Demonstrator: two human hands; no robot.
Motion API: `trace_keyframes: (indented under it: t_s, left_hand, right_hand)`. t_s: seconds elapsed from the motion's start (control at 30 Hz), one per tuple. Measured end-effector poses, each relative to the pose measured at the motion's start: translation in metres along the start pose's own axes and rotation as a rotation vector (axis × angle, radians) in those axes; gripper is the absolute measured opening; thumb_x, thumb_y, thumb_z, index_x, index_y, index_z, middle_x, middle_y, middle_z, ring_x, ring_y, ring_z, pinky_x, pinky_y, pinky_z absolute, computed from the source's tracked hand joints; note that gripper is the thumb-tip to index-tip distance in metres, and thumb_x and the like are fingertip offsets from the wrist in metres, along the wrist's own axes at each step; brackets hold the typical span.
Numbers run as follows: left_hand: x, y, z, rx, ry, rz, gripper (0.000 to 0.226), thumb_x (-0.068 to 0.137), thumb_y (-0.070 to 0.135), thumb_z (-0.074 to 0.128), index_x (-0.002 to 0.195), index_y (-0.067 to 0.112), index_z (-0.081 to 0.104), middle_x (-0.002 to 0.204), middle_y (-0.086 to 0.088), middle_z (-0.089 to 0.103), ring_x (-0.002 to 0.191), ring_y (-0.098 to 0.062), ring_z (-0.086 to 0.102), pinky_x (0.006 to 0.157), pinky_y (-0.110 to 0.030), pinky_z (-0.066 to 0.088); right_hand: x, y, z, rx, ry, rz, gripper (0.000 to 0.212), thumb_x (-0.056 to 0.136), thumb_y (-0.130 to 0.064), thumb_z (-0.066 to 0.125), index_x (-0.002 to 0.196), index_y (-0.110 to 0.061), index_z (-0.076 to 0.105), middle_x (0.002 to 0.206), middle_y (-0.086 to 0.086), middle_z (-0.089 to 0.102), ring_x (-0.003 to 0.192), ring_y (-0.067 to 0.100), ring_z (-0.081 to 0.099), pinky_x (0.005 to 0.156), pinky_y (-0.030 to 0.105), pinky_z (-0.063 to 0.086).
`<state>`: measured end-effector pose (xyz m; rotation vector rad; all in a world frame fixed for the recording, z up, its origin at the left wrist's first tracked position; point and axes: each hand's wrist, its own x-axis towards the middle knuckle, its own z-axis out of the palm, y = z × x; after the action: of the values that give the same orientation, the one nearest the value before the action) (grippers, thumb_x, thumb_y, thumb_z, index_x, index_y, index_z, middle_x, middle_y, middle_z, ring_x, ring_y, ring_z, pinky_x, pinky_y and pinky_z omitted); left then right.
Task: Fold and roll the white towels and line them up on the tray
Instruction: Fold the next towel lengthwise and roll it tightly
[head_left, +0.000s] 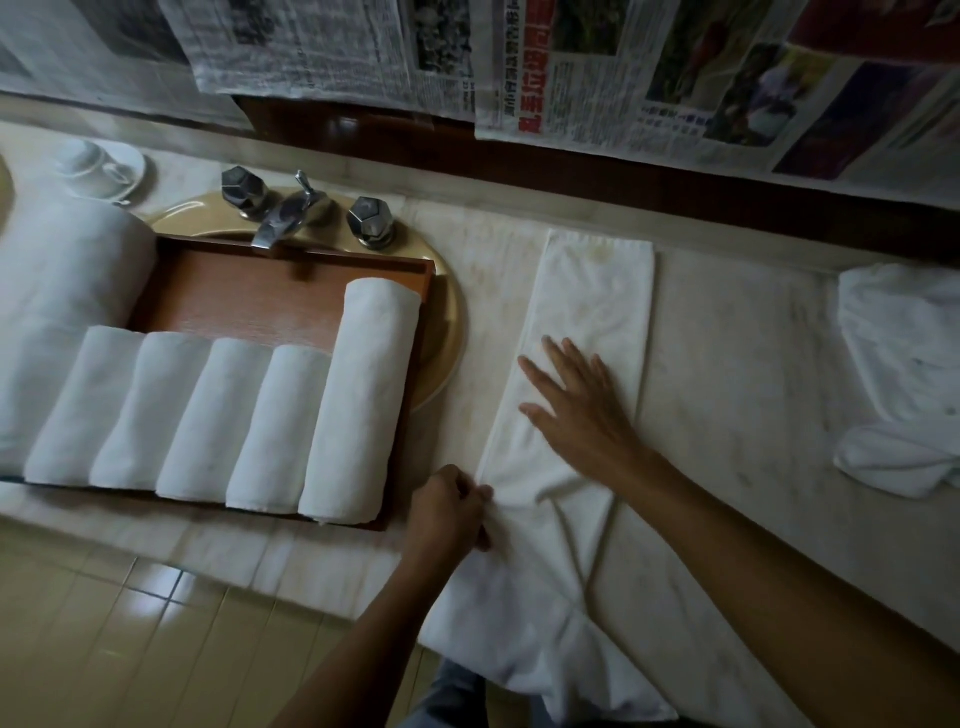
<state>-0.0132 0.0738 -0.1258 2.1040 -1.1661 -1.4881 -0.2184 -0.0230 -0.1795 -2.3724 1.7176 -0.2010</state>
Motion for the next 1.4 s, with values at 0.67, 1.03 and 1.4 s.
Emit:
trace_keyframes:
  t_s: [0.67,1.03,1.4]
  left_hand:
    - [-0.004,-0.003,-0.028,0.01,-0.283,-0.177,0.012,0.101,0.012,0.06,0.112,0.014,0.057,0.108,-0.017,0.065,0.089,-0.027,0.07,0.06,-0.029,0.06]
    - [-0.005,-0.032,-0.019,0.285,-0.042,0.105,0.011,0.099,0.025,0.068,0.09,0.019,0.063,0.071,-0.002,0.072,0.054,-0.011,0.068,0.053,-0.025,0.058]
    - [-0.028,-0.031,-0.019,0.47,-0.252,0.102,0.022,0.086,0.027,0.08,0.072,0.016,0.067,0.071,-0.003,0.073,0.056,-0.008,0.065,0.054,-0.02,0.054]
  right_hand:
    - [0.023,0.012,0.003,-0.151,-0.123,-0.11,0.062,0.105,-0.056,0.02,0.162,-0.033,0.024,0.172,-0.004,0.015,0.158,0.022,0.013,0.124,0.058,0.014]
    - [-0.005,-0.033,-0.011,0.0,-0.019,0.046,0.068,0.101,-0.036,0.058,0.161,-0.021,0.03,0.167,0.01,0.027,0.154,0.033,0.024,0.121,0.058,0.021]
    - [-0.036,-0.054,-0.002,-0.014,-0.269,0.108,0.064,0.105,-0.052,0.041,0.162,-0.043,0.013,0.172,-0.006,-0.008,0.158,0.016,-0.009,0.123,0.064,0.004]
